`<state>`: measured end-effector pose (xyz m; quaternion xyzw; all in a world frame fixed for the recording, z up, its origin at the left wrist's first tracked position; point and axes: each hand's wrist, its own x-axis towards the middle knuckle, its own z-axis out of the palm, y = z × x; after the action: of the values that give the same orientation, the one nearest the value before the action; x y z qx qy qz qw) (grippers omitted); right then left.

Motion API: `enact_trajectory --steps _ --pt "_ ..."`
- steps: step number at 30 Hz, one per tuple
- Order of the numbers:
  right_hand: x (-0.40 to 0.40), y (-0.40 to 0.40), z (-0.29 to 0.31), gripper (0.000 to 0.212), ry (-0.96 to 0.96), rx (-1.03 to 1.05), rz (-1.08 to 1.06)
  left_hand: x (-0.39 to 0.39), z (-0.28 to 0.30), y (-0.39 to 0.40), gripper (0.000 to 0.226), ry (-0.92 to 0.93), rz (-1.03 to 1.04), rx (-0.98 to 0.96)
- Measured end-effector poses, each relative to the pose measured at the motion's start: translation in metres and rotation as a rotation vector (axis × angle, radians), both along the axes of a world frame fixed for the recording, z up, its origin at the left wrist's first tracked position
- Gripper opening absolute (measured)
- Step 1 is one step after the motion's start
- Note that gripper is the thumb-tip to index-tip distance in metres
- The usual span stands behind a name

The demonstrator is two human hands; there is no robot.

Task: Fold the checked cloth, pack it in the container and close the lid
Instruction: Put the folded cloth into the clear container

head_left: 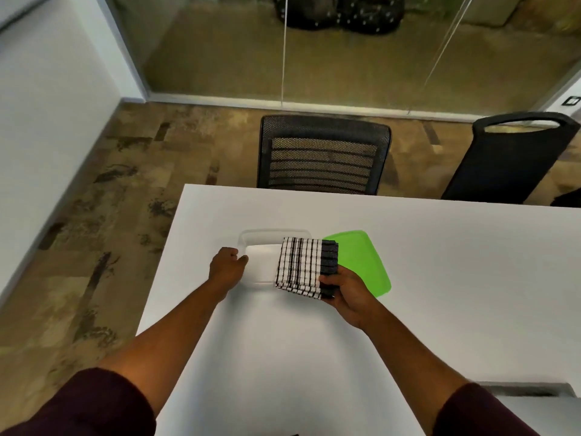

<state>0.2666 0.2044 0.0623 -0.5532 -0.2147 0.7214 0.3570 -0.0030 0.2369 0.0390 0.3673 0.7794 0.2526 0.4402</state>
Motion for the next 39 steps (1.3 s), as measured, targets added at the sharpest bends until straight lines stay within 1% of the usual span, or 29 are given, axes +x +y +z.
enact_trajectory --steps 3,7,8,9,11,12,15,17,20,22,27,30,39 --pt "-0.007 0.017 -0.011 0.039 -0.025 -0.033 -0.014 -0.007 -0.014 0.015 0.057 0.017 -0.066 -0.099" --pt "-0.017 0.033 -0.021 0.034 -0.012 -0.058 -0.018 -0.012 -0.028 0.023 0.065 -0.093 -0.020 -0.157" --pt "-0.019 0.038 -0.025 0.033 -0.012 -0.060 -0.011 -0.013 -0.032 0.024 0.061 -0.105 -0.007 -0.165" --pt "-0.020 0.042 -0.027 0.033 -0.010 -0.060 -0.002 -0.014 -0.036 0.026 0.052 -0.101 -0.006 -0.163" --pt "-0.023 0.049 -0.032 0.036 -0.006 -0.054 0.015 -0.015 -0.041 0.027 0.021 -0.085 0.001 -0.136" --pt "-0.025 0.051 -0.033 0.037 -0.002 -0.049 0.021 -0.015 -0.042 0.027 0.013 -0.087 0.010 -0.119" --pt "-0.026 0.053 -0.037 0.039 0.011 -0.040 0.030 -0.016 -0.045 0.025 0.015 -0.123 0.011 -0.088" --pt "-0.026 0.049 -0.037 0.040 -0.001 -0.033 0.045 -0.015 -0.046 0.020 0.022 -0.130 -0.017 -0.080" --pt "-0.025 0.041 -0.037 0.039 -0.010 -0.035 0.049 -0.010 -0.042 0.009 0.018 -0.147 -0.013 -0.050" --pt "-0.024 0.033 -0.033 0.037 -0.011 -0.030 0.059 -0.006 -0.038 -0.002 0.022 -0.169 0.000 -0.029" --pt "-0.018 0.002 -0.024 0.037 -0.028 -0.001 0.099 0.006 -0.032 -0.049 0.026 -0.195 0.000 -0.025" --pt "-0.019 -0.024 -0.023 0.039 -0.025 -0.001 0.125 0.013 -0.028 -0.084 0.024 -0.172 -0.004 -0.039" --pt "-0.007 -0.104 -0.048 0.045 -0.068 -0.169 0.167 0.035 -0.031 -0.165 0.024 -0.117 -0.087 -0.050"
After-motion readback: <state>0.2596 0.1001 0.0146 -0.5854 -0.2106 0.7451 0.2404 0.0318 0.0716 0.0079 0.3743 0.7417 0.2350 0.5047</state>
